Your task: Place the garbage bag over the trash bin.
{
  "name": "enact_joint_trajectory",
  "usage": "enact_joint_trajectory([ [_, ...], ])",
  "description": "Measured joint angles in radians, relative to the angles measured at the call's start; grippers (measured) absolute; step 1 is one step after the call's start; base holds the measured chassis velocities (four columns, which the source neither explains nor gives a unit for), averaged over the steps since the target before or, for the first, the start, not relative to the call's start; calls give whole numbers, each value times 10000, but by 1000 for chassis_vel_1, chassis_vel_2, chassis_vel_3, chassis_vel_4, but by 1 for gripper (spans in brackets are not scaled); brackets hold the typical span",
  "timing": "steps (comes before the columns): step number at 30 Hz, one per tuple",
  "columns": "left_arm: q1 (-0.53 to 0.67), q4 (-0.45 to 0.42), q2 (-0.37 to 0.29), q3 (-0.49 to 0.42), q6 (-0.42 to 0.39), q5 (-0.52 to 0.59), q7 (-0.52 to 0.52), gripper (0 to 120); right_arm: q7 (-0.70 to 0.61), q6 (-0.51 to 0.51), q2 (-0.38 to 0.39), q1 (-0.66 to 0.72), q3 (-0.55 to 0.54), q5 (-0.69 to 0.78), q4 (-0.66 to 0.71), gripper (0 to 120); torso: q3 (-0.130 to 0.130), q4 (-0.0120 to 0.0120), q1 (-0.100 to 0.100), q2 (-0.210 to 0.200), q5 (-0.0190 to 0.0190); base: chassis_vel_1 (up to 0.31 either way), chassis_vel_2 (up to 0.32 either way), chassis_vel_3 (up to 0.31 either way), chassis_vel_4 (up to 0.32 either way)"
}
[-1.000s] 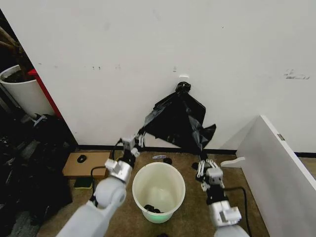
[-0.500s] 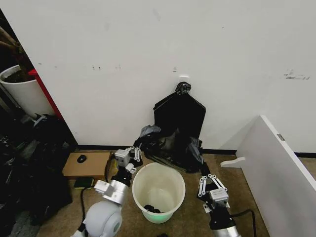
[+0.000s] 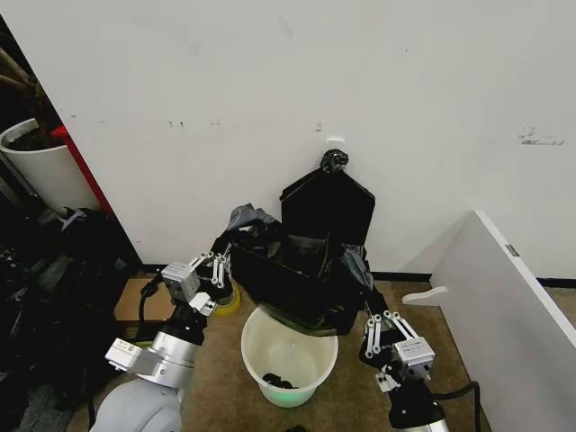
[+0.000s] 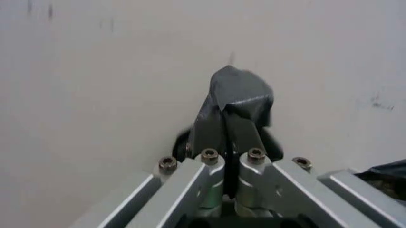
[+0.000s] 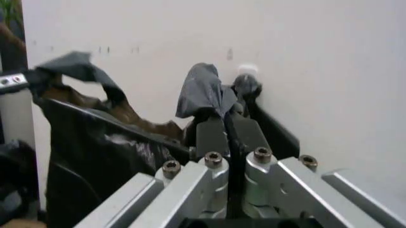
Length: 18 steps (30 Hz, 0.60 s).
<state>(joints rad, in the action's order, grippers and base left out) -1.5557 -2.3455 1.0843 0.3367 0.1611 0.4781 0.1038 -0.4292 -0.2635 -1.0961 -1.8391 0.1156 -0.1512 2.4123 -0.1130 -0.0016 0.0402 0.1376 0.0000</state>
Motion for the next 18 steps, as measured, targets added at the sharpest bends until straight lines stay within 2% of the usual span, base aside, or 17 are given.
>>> enact_joint_trajectory([
  [2, -34, 700, 337, -400, 60, -12, -26, 0, 36, -96, -143, 194, -184, -62, -620, 0, 0, -1, 0, -2, 0, 0, 0, 0, 0],
  [3, -34, 700, 337, -400, 60, -12, -26, 0, 36, -96, -143, 194, -184, -62, -620, 0, 0, -1, 0, -2, 0, 0, 0, 0, 0],
  [7, -8, 1990, 643, -697, 244, -592, -149, 0, 38, -164, -354, 639, -669, -76, -2127, 0, -1, 0, 0, -3, 0, 0, 0, 0, 0],
  [11, -9, 2362, 648, -727, 324, -834, -161, 0, 12, -147, -372, 751, -859, -23, -2535, 0, 0, 2, 0, -3, -5, 0, 0, 0, 0],
  [13, -68, 2603, 587, -743, 422, -1028, -180, 0, 15, -53, -332, 789, -995, 128, -2650, 0, 0, 3, 1, -3, -21, 0, 0, 0, 0],
  [18, -93, 2951, 495, -751, 610, -1337, -197, 0, 20, 61, -245, 840, -1069, 337, -2808, 0, 0, 5, 1, -3, -21, 0, 0, 0, 0],
])
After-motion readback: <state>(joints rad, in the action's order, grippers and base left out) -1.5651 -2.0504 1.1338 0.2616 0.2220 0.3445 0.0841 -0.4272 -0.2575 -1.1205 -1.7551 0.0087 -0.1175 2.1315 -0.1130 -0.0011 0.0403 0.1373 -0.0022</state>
